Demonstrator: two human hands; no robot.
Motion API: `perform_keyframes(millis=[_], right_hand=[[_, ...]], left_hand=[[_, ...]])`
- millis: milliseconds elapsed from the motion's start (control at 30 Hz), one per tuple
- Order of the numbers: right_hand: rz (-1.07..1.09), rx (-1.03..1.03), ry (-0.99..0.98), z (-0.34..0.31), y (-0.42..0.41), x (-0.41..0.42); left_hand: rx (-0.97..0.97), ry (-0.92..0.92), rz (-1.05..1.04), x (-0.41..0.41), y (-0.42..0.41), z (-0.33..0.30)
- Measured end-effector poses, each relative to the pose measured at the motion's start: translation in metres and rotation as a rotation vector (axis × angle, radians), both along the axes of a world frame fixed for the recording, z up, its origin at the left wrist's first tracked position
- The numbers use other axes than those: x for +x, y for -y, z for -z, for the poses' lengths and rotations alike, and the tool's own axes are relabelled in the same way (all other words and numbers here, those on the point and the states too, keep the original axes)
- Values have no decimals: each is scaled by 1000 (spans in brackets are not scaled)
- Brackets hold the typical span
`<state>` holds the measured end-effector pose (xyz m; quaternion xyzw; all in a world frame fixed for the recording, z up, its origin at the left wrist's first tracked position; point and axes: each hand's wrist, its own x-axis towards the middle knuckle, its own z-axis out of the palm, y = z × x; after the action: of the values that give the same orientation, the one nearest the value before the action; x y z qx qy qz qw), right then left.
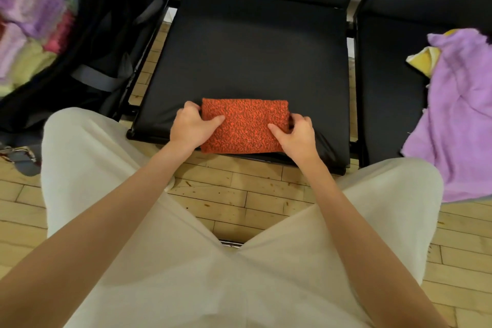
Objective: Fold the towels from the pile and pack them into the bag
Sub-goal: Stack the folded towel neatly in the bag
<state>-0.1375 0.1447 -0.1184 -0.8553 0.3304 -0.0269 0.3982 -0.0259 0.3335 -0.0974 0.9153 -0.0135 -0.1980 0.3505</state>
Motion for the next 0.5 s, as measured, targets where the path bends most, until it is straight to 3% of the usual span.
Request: perform_keyframes(millis=[133, 233, 333, 500], right_hand=[[32, -141, -102, 0, -7, 2], [109, -60, -133, -6, -15, 10], [182, -45, -12, -18, -33, 23], [286, 250, 305, -56, -81, 52]], left_hand=[[221, 3, 18, 3, -1, 7], [217, -41, 4, 4, 4, 6], [79, -58, -72, 9, 0, -3], [-323, 96, -87, 38, -41, -52]])
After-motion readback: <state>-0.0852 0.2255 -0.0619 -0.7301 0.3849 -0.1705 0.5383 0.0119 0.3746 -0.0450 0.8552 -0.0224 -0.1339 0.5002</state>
